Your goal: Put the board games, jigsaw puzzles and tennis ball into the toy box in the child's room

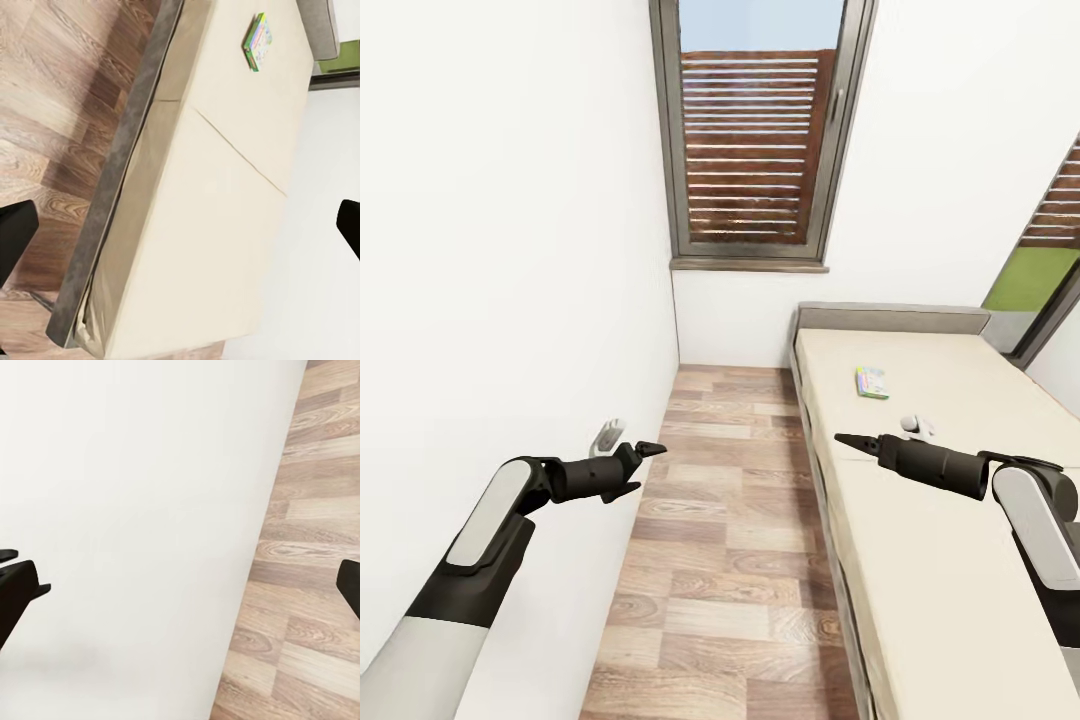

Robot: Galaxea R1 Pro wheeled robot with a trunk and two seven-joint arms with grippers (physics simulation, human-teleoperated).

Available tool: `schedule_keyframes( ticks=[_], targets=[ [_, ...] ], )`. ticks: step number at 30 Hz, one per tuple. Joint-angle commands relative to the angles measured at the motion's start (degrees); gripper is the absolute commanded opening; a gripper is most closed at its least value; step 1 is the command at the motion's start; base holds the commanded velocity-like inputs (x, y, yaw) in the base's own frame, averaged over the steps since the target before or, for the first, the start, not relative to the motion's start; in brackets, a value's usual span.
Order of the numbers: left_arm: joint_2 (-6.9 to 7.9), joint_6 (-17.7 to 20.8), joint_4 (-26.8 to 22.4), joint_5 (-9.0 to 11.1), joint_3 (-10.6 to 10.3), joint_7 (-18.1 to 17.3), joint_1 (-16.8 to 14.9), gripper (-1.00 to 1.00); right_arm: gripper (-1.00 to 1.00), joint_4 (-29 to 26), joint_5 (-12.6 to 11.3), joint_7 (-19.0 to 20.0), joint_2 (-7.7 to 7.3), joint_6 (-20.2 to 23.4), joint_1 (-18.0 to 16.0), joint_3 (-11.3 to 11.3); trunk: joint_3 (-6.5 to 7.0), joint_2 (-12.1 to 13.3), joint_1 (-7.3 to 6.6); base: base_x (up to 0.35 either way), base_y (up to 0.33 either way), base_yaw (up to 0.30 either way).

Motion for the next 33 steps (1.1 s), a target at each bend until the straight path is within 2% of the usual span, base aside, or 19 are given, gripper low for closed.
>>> schedule_keyframes(
  ticks=[1,10,22,33],
  targets=[
    [0.04,-0.1,-0.1,0.6,-0.1,0.6,-0.1,1.00,1.00,0.0,0.6,0.6,0.00,0.2,-0.1,-0.1,-0.11,-0.1,0.03,0.001,0.036,0.000],
    [0.00,-0.1,-0.1,0.6,-0.2,0.6,-0.1,1.00,1.00,-0.1,0.5,0.6,-0.01,0.2,-0.1,-0.1,-0.11,-0.1,0.03,0.000,0.018,-0.006],
    [-0.01,-0.1,-0.1,0.6,-0.2,0.6,-0.1,1.00,1.00,-0.1,0.4,0.6,-0.04,0.2,-0.1,-0.1,-0.11,-0.1,0.03,0.000,0.004,-0.128],
    [-0.01,-0.1,-0.1,0.6,-0.2,0.6,-0.1,1.00,1.00,-0.1,0.4,0.6,-0.04,0.2,-0.1,-0.1,-0.11,-0.1,0.03,0.000,0.001,-0.047]
  ],
)
